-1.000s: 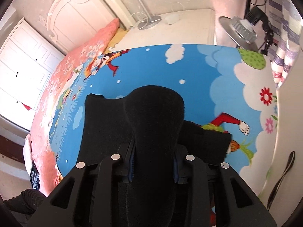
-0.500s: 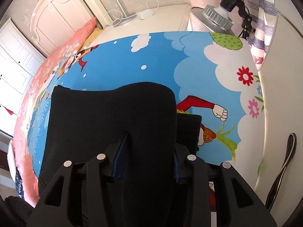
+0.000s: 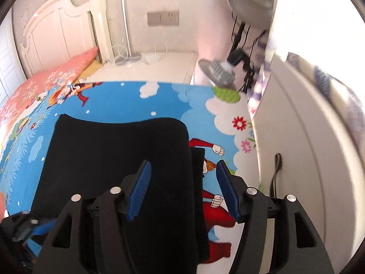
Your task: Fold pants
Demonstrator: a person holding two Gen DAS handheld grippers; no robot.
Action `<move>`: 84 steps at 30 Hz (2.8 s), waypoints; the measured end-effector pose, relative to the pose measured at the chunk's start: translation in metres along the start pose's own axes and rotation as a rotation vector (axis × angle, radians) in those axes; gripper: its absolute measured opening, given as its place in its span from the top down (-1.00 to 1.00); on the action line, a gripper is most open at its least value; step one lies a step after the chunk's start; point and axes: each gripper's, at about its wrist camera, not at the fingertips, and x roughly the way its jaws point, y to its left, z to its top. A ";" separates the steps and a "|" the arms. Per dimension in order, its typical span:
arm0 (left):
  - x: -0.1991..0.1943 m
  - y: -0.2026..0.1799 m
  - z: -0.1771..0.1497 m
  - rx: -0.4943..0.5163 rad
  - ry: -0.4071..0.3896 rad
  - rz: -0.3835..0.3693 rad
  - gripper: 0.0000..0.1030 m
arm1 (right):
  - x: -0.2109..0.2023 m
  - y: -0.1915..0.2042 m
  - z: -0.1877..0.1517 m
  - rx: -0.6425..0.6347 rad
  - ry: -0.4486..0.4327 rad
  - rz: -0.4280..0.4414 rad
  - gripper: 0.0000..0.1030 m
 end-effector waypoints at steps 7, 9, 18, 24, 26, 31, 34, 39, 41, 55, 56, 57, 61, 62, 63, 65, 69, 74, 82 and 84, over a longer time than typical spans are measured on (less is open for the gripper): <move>0.004 0.032 0.012 -0.112 0.082 -0.170 0.35 | 0.003 0.012 -0.051 0.060 0.004 -0.148 -0.33; 0.011 0.039 0.028 -0.183 0.037 -0.157 0.36 | 0.018 0.008 -0.065 0.096 0.047 -0.140 -0.25; 0.130 0.024 0.142 -0.116 0.182 -0.150 0.71 | 0.021 0.005 -0.077 0.162 0.029 -0.145 -0.25; 0.202 -0.001 0.155 -0.062 0.346 -0.167 0.87 | 0.018 0.008 -0.081 0.165 0.036 -0.170 -0.25; 0.206 -0.003 0.155 -0.050 0.359 -0.161 0.88 | 0.017 0.009 -0.082 0.171 0.033 -0.168 -0.25; 0.202 0.000 0.150 -0.055 0.356 -0.165 0.87 | 0.017 0.011 -0.083 0.170 0.038 -0.167 -0.26; 0.186 0.001 0.150 -0.065 0.311 -0.142 0.86 | 0.018 0.011 -0.083 0.173 0.035 -0.165 -0.26; 0.136 0.003 0.138 -0.108 0.218 -0.170 0.76 | 0.018 0.010 -0.084 0.179 0.036 -0.156 -0.26; 0.123 0.007 0.121 -0.125 0.221 -0.145 0.76 | 0.017 0.011 -0.083 0.177 0.035 -0.157 -0.26; 0.036 -0.005 0.007 0.016 0.139 -0.023 0.76 | 0.015 0.012 -0.085 0.173 0.023 -0.208 -0.40; 0.037 -0.006 0.007 0.018 0.137 -0.014 0.77 | 0.015 0.011 -0.085 0.175 0.023 -0.208 -0.45; 0.037 -0.005 0.007 0.005 0.131 -0.010 0.77 | 0.015 0.009 -0.085 0.180 0.023 -0.205 -0.47; 0.034 0.002 0.006 -0.017 0.125 -0.044 0.77 | 0.015 0.010 -0.085 0.172 0.022 -0.211 -0.48; 0.032 0.005 0.005 -0.031 0.122 -0.056 0.76 | 0.016 0.011 -0.085 0.169 0.021 -0.218 -0.48; 0.029 0.005 0.003 -0.033 0.116 -0.061 0.76 | 0.016 0.011 -0.085 0.166 0.020 -0.222 -0.48; 0.024 0.005 -0.002 -0.016 0.096 -0.059 0.75 | 0.016 0.012 -0.085 0.165 0.017 -0.225 -0.48; 0.011 0.007 -0.007 -0.018 0.070 -0.044 0.22 | 0.015 0.013 -0.086 0.167 0.015 -0.227 -0.48; -0.002 0.019 -0.010 -0.078 0.059 0.036 0.03 | 0.014 0.014 -0.086 0.167 0.014 -0.234 -0.49; 0.006 0.028 -0.017 -0.117 0.124 -0.003 0.03 | -0.011 0.015 -0.076 0.213 -0.025 -0.189 -0.54; 0.006 0.029 -0.019 -0.115 0.122 -0.004 0.03 | -0.020 0.022 -0.074 0.199 -0.044 -0.183 -0.68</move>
